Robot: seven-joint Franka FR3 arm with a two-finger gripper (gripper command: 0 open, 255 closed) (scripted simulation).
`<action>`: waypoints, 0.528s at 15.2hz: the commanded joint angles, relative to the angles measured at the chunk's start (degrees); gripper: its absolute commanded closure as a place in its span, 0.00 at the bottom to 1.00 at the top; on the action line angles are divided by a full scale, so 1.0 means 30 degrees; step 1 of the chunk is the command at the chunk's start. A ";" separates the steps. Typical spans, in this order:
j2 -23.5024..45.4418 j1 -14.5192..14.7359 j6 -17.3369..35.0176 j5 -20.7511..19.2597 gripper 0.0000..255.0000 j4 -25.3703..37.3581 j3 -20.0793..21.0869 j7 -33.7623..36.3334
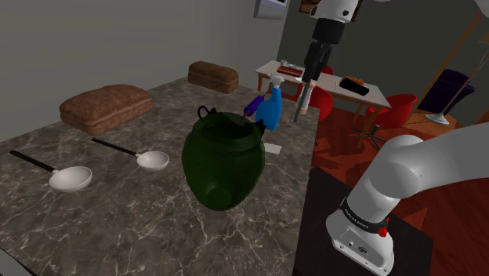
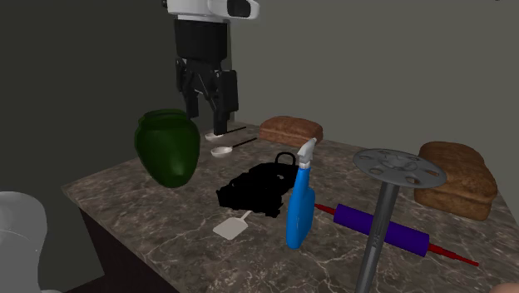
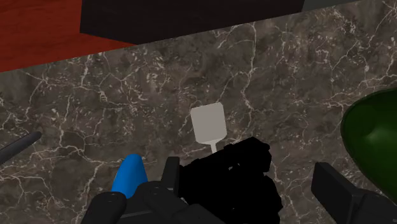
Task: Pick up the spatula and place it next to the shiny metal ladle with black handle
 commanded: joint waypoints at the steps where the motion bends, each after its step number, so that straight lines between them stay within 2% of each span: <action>1: 0.0000 0.0000 0.0000 0.0000 0.00 0.0000 0.0000 0.0000; 8: 0.2301 0.0675 0.3735 -0.0503 0.00 -0.2398 0.0785 -0.1194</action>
